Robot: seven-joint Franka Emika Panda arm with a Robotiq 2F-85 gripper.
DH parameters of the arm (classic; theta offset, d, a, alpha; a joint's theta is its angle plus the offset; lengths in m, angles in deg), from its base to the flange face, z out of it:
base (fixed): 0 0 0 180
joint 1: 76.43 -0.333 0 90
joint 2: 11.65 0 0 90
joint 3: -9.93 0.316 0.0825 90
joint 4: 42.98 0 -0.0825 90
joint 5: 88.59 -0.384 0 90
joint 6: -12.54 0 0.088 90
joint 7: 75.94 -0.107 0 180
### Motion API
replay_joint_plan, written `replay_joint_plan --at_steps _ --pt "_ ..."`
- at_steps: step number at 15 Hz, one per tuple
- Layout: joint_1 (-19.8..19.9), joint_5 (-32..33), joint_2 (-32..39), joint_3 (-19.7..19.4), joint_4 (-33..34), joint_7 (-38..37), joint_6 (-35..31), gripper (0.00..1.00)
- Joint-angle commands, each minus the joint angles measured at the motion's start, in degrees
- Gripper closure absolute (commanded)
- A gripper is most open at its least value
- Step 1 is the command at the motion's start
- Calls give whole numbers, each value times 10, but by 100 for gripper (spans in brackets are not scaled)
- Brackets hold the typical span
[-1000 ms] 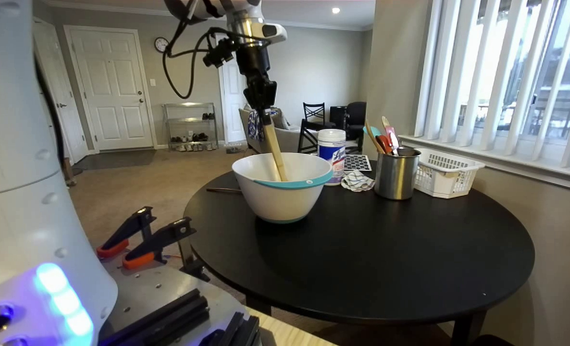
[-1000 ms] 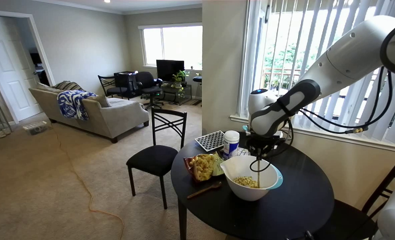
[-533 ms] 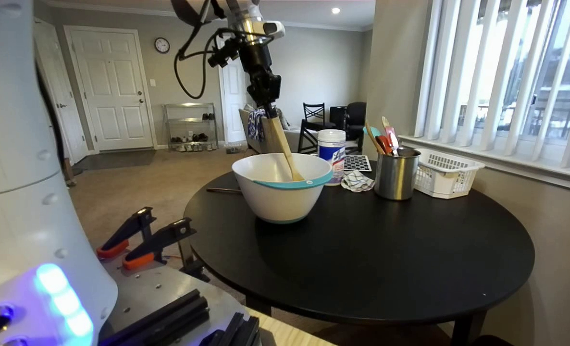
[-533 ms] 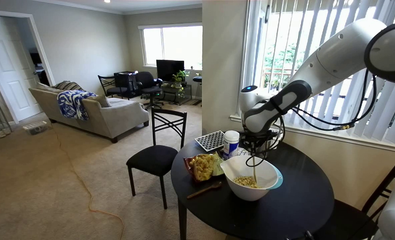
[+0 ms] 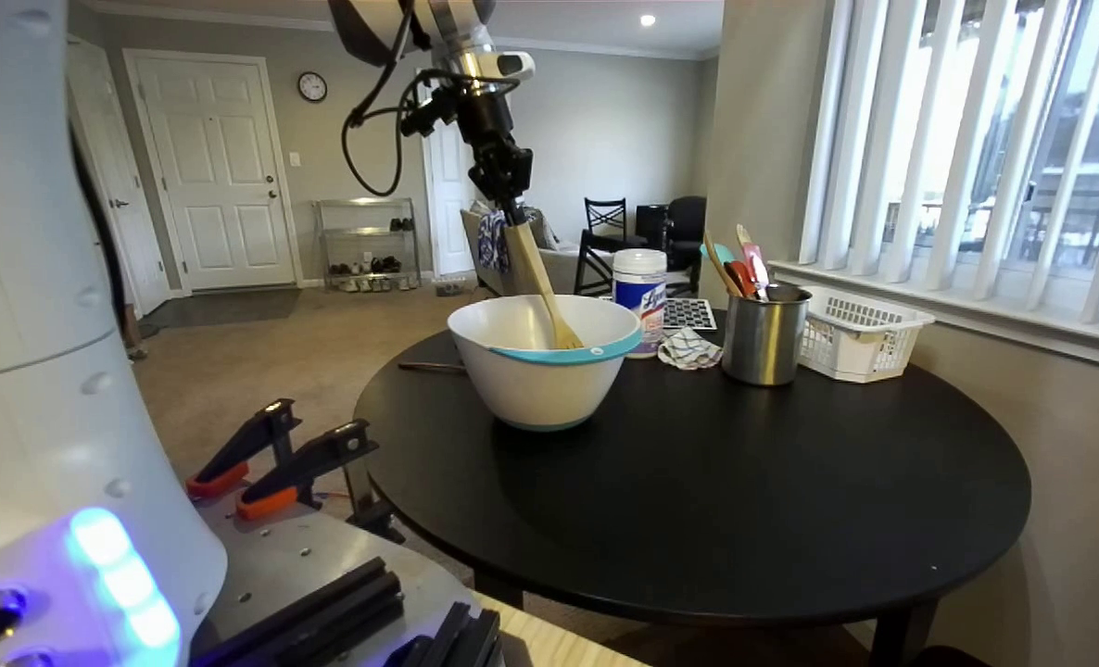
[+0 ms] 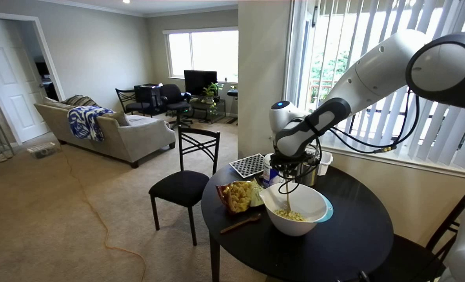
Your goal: Stir the contents in the big white bowl
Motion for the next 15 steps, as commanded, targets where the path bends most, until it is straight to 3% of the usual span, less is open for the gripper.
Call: replay_joint_plan --at_steps 1,9,15 --pt "-1 -19 21 -2 11 22 -15 95" --pt "19 -175 20 19 -4 129 -77 95" --pt "17 -212 12 17 5 203 -12 95"
